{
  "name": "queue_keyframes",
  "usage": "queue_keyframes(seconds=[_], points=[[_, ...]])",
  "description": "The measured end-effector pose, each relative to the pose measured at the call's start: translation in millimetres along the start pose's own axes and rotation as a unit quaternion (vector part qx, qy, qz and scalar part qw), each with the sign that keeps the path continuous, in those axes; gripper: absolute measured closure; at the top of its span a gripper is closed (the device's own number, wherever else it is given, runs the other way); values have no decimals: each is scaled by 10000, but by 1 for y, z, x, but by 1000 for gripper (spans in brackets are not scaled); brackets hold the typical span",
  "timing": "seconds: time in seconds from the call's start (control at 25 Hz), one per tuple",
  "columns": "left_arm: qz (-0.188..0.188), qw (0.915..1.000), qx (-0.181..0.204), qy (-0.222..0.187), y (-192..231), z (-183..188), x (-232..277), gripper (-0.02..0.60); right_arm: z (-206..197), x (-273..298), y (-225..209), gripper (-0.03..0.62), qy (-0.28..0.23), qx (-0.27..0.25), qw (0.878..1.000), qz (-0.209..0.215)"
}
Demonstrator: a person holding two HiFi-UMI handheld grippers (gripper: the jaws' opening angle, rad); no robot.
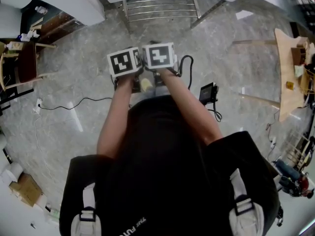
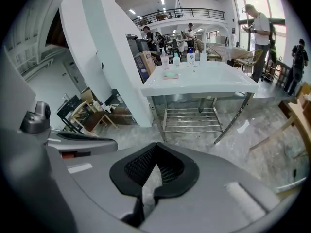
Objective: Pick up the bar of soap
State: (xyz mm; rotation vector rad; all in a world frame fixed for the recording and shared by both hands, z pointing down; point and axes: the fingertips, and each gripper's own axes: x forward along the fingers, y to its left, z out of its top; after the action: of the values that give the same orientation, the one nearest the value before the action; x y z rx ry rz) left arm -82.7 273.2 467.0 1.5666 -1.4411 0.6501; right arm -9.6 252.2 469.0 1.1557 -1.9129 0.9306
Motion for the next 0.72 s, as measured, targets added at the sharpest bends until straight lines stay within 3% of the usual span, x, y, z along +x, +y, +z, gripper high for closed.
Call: queue_keyframes(seconds=[0.72], points=[[59, 9999, -37, -143, 13, 1, 2, 583, -4, 1, 2, 579, 218, -155, 9995, -196]])
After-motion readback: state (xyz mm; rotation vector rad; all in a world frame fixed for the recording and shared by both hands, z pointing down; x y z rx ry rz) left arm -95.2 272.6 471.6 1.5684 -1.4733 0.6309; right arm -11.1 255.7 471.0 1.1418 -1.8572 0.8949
